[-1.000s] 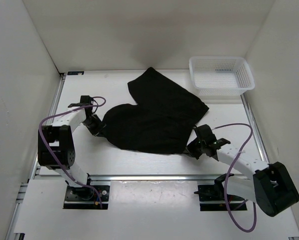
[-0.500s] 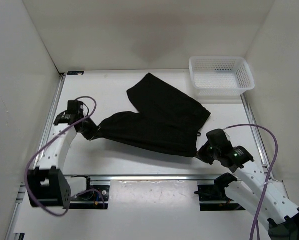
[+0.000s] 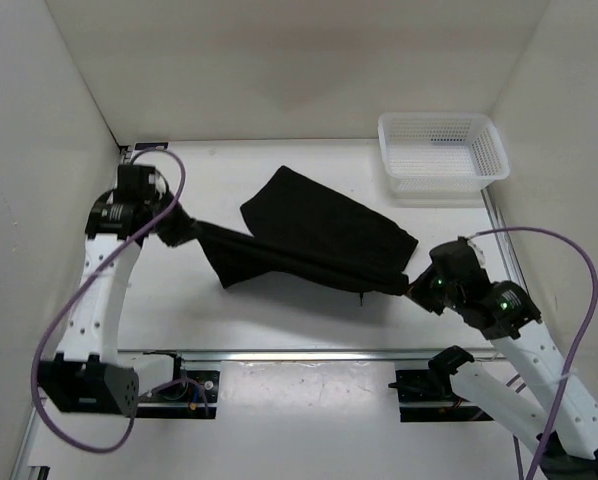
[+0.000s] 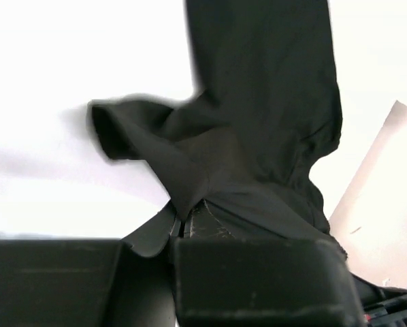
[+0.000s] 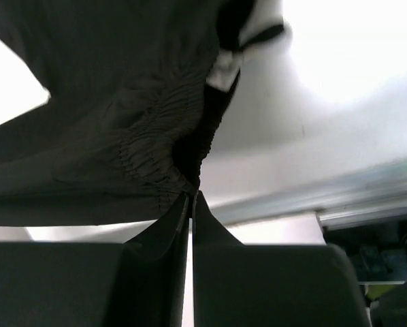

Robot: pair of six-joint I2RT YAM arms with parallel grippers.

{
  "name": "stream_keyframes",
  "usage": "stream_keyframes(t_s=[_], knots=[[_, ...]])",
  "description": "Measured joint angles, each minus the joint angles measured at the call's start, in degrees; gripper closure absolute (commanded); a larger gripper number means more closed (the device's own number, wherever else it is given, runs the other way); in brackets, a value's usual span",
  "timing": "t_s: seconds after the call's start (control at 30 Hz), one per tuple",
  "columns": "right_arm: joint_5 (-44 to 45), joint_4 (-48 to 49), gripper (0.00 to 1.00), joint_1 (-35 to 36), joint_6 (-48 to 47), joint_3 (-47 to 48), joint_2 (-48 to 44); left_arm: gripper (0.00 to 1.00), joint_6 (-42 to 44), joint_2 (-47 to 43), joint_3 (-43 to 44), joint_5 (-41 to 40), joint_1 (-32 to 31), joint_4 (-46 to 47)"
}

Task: Fold and stack the shorts
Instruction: Fold the shorts

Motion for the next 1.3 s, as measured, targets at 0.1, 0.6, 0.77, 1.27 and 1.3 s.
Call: stream_keyframes(t_s=[0.1, 0.6, 0.77, 1.27, 1.3], knots=[[3.96, 0.79, 1.00, 0.09, -1.66, 4.83, 5.62, 0.90, 1.99, 9.64, 10.51, -0.96, -2.10, -0.07], [12.09, 11.76, 1.00, -9.68, -11.19, 10.54, 27.04, 0.90, 8.24, 56.22, 56.37, -7.78, -12.72, -0.09], [10.93, 15.50, 1.00, -16.11, -14.71, 10.56, 30.42, 0.90, 9.35, 65.13, 68.15, -8.09, -15.21, -1.01], [3.78, 27.54, 0.00, -28.87, -21.14, 12.02, 46.60, 0.00, 9.01, 79.47, 83.97, -5.95, -18.10, 11.54], [3.32, 27.71, 0.00, -28.94, -21.40, 12.24, 46.31, 0.00, 9.33, 78.40, 81.88, -5.90, -17.94, 12.37]])
